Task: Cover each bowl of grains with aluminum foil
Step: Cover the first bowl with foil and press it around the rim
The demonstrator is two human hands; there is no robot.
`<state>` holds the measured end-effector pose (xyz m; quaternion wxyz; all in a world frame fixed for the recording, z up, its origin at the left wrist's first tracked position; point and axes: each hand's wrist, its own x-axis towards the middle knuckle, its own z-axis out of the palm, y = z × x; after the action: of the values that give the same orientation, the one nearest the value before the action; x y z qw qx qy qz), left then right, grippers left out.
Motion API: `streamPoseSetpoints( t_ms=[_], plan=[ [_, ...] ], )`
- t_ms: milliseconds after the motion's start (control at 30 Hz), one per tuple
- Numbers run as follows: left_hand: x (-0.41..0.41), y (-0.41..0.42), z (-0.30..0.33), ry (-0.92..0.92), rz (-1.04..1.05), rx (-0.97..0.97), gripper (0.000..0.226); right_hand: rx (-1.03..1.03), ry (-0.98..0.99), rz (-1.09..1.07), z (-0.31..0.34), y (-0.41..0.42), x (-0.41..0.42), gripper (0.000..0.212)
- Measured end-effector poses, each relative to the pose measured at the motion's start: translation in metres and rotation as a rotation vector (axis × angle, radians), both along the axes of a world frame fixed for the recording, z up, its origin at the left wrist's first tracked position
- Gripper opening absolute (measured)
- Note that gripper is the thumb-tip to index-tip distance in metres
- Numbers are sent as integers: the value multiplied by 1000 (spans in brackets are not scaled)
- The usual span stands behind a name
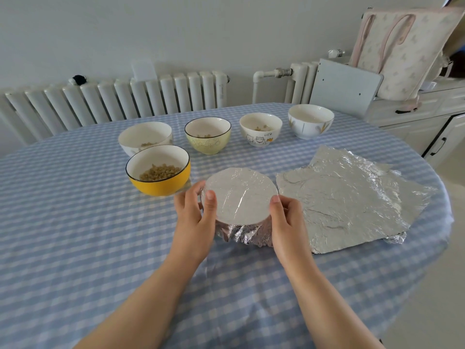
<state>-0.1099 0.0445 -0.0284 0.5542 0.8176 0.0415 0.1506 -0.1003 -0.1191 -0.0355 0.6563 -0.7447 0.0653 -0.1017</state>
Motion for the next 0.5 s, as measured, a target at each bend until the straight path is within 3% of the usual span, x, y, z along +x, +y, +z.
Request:
streamPoseSetpoints(
  t_ms=[100, 167, 267, 400, 500],
  plan=[
    [2, 1, 2, -4, 33, 65, 64, -31, -26, 4, 0, -2, -1, 20],
    [4, 6, -2, -79, 60, 223, 69, -1, -41, -8, 0, -1, -3, 21],
    [10, 13, -3, -217, 15, 355, 58, 2, -65, -17, 1, -1, -6, 20],
    [14, 12, 0, -143, -201, 173, 55, -24, -59, -13, 4, -1, -10, 19],
    [15, 17, -1, -48, -307, 85, 89, -13, -57, -17, -1, -1, -12, 33]
  ],
)
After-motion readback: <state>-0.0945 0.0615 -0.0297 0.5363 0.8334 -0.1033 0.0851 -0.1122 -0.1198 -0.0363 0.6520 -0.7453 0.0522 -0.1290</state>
